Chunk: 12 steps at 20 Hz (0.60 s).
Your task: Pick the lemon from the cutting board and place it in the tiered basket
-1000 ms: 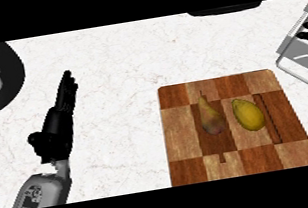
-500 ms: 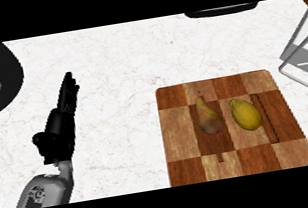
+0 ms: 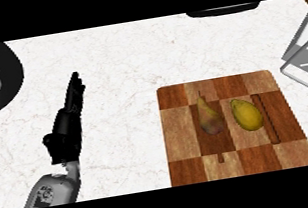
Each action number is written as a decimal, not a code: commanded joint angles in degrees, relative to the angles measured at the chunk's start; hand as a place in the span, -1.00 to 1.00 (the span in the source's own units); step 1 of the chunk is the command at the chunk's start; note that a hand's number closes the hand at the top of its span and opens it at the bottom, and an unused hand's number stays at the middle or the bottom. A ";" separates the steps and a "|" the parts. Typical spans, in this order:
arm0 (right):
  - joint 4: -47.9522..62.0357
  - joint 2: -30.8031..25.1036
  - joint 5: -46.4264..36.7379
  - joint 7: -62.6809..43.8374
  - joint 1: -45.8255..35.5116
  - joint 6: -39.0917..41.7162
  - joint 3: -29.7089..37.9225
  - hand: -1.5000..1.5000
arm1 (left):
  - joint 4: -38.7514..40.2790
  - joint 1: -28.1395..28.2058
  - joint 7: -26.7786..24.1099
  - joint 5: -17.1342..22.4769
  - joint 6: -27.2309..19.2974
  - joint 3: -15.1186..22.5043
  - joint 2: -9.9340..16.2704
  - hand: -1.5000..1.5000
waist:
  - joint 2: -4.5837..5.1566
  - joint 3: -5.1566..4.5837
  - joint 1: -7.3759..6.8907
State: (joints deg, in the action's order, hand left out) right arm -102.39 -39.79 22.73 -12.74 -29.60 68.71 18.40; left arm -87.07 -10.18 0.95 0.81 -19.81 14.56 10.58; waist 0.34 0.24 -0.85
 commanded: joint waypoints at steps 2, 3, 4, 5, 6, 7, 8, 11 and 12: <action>-7.24 6.70 -11.20 4.37 1.78 8.18 -3.20 -1.00 | 0.28 -1.33 0.79 -0.14 0.93 -0.40 0.22 0.00 | 0.23 -0.02 -0.42; -4.12 2.92 -9.99 7.47 1.22 11.61 0.43 -1.00 | -1.56 -0.04 1.44 -2.52 -1.85 2.12 -2.04 0.00 | 0.08 -0.01 -0.27; -8.46 3.84 -11.04 6.57 2.73 10.02 -1.87 -1.00 | 0.08 0.81 -0.05 -0.39 -0.02 -0.32 -0.58 0.00 | 0.00 -0.08 0.05; -8.97 5.41 -13.70 7.54 3.15 10.05 -2.50 -1.00 | 1.40 -1.14 -0.44 -0.28 0.35 -0.70 -0.93 0.00 | 0.18 -0.05 0.01; -8.20 2.37 -12.15 7.27 3.86 10.89 -2.42 -1.00 | -1.01 1.28 -0.58 -0.55 1.01 -0.64 0.70 0.00 | -0.10 -0.11 0.03; -10.80 3.93 -14.70 6.52 5.54 10.04 -4.99 -1.00 | 0.22 -2.42 1.94 -1.88 -1.21 -0.05 -1.50 0.00 | 0.00 -0.06 0.37; -9.34 2.61 -15.25 7.66 4.12 10.72 -4.73 -1.00 | 2.53 -2.76 0.18 -0.48 0.36 -2.08 -0.39 0.00 | 0.16 -0.09 0.19; -11.70 1.43 -19.20 8.62 6.58 10.51 -6.53 -1.00 | 0.71 0.03 -1.24 -0.49 1.58 -1.70 0.68 0.00 | 0.03 -0.07 0.02; -8.97 -0.08 -20.66 11.06 5.61 11.18 -4.33 -1.00 | -0.01 -0.47 -0.02 0.69 2.47 -3.01 1.58 0.00 | 0.13 -0.03 -0.30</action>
State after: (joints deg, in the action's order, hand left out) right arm -112.25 -37.82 6.80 -8.55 -24.18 69.40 13.30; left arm -86.82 -10.92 1.19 0.58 -18.76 13.10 10.81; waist 0.41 0.18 -0.96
